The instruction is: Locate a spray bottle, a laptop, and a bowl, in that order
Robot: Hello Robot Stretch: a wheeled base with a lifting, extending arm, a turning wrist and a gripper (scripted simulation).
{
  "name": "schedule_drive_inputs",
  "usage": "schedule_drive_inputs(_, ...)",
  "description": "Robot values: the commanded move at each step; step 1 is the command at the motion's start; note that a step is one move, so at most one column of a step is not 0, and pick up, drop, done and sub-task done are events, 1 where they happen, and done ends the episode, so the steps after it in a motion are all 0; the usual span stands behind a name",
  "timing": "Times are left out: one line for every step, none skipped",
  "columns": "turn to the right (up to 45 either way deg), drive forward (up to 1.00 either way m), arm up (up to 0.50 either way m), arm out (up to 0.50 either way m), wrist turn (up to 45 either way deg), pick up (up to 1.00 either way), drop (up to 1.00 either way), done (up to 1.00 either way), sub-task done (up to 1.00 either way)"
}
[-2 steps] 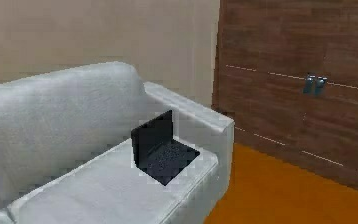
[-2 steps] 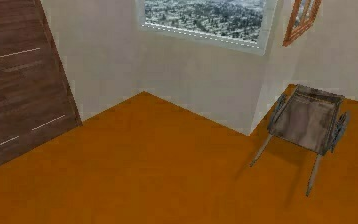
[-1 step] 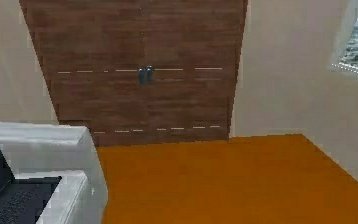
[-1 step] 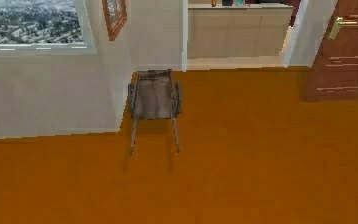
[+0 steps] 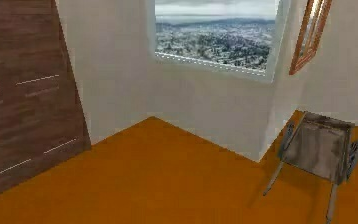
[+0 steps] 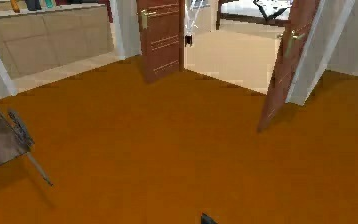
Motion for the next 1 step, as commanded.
schedule_drive_inputs(45.0, 0.00, 0.00, 0.00, 0.0, 0.00, 0.00, 0.00, 0.00)
